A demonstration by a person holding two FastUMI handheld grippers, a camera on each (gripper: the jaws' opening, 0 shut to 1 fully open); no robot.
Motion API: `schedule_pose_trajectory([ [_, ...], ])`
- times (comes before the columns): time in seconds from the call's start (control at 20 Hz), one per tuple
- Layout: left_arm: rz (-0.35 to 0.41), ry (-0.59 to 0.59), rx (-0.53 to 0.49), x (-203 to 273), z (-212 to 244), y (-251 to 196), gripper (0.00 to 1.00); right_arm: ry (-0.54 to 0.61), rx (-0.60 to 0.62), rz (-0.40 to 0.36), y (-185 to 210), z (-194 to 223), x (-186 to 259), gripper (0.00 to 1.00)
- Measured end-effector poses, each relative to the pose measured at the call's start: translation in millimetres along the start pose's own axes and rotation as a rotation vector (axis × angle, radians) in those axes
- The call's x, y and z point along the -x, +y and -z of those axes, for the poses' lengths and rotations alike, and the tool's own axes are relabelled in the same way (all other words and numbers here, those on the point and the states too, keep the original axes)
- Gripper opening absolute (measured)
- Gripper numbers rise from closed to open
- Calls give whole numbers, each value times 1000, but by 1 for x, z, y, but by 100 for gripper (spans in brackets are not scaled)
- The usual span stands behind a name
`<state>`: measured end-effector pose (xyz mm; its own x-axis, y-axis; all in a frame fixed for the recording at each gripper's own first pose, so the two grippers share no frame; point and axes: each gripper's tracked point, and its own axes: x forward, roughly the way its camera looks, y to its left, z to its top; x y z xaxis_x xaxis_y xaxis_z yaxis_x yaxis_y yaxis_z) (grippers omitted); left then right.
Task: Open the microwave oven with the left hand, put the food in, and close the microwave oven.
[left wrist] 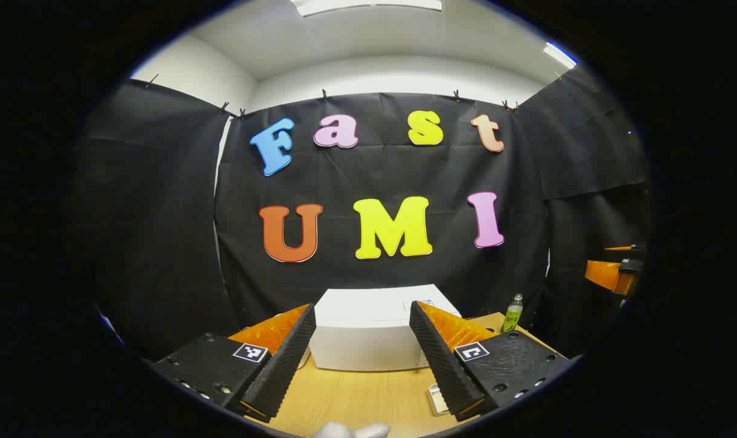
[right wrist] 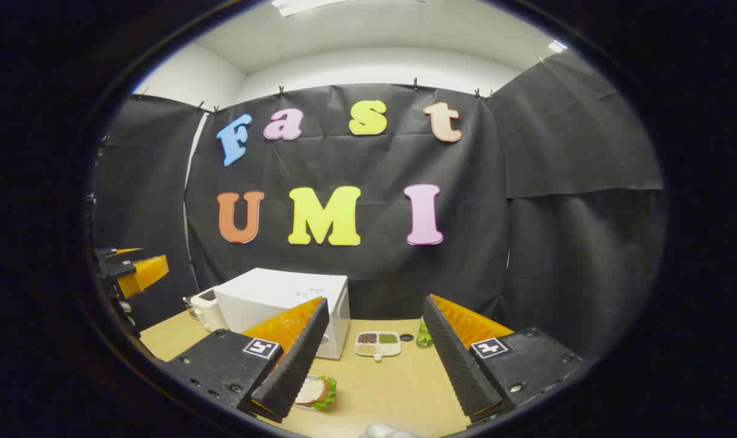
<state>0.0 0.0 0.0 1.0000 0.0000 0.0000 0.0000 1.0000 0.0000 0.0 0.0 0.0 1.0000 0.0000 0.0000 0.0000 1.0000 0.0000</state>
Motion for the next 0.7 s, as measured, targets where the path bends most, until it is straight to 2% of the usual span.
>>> schedule_pose_trajectory([
  [0.05, -1, 1, -3, -1, 1, 0, 95, 2, 1, 3, 0, -1, -1, 100],
  [0.15, -4, 4, -6, -5, 4, 3, 95, 4, -7, 5, 0, -1, -2, 100],
  [0.2, -4, 6, -7, -7, 5, 2, 95, 7, -9, 3, 1, 0, -4, 92],
  [0.3, -7, 9, -9, -11, 8, 3, 95, 14, -3, 6, -1, 2, -6, 92],
  [0.35, -7, 9, -8, -14, 9, 2, 95, 16, 0, 6, -1, 1, -9, 99],
  [0.4, -7, 12, -9, -16, 11, 3, 95, 19, 3, 8, -2, 1, -10, 99],
  [0.45, -8, 14, -10, -18, 13, 3, 95, 17, 5, 9, -2, 1, -12, 92],
  [0.55, -3, 21, -13, -24, 19, 0, 95, 23, 10, 8, -1, 2, -13, 92],
  [0.6, -2, 23, -16, -28, 24, -1, 95, 25, 11, 8, -1, 2, -14, 99],
  [0.7, 14, 19, -14, -39, 35, -9, 95, 30, 12, 8, -1, 5, -16, 99],
])
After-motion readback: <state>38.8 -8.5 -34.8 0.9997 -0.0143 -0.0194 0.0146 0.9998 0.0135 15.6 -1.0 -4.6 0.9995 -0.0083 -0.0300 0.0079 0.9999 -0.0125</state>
